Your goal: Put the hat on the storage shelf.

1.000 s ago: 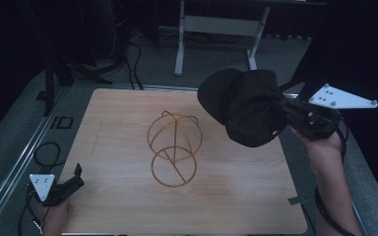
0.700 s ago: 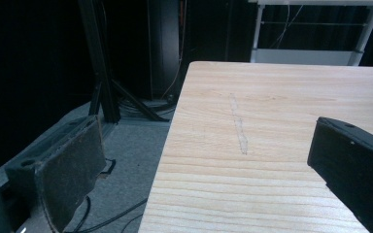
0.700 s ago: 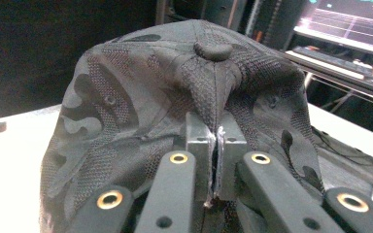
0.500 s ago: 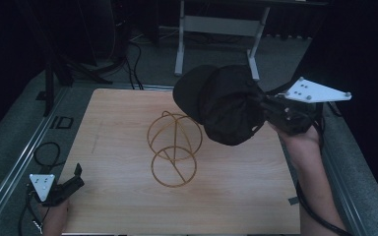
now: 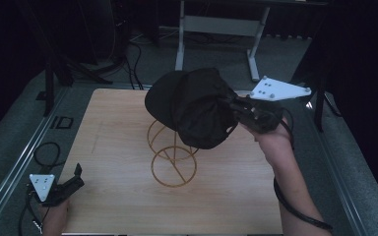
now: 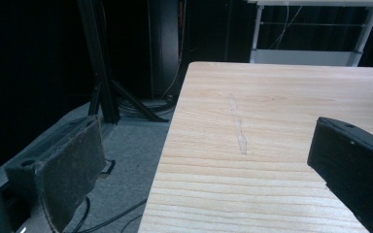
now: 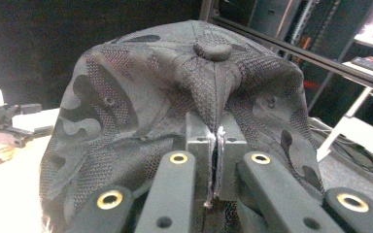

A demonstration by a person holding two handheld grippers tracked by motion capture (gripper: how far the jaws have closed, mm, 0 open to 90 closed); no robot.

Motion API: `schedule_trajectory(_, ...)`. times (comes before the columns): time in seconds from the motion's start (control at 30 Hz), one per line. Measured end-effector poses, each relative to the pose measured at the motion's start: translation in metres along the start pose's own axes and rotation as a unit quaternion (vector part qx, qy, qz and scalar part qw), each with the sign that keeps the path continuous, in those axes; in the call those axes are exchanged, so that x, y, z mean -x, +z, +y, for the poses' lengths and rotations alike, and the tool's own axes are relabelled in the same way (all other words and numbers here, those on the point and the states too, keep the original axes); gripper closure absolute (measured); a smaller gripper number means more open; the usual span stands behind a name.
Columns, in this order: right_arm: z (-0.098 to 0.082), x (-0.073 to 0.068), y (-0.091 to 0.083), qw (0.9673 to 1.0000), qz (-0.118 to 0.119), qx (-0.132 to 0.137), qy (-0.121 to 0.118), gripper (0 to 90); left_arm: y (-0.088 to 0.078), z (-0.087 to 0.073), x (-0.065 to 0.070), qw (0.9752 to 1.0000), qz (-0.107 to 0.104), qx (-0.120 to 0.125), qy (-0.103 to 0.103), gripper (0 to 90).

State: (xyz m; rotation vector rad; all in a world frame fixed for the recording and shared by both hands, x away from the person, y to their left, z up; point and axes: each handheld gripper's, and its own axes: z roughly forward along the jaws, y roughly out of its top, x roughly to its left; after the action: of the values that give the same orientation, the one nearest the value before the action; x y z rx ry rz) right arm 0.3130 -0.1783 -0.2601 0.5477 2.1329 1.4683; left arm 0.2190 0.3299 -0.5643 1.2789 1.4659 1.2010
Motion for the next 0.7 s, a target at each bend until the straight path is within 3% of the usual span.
schedule_trajectory(0.3,0.003,-0.014,0.020,0.9997,0.025,-0.001,-0.005,87.3,0.000,0.000,0.000,1.0000,-0.001,0.001,0.000,0.6)
schedule_trajectory(0.7,-0.019,-0.026,0.051,0.9985,0.043,-0.032,0.003,87.2,0.000,0.000,0.000,1.0000,-0.001,0.002,0.001,0.6)
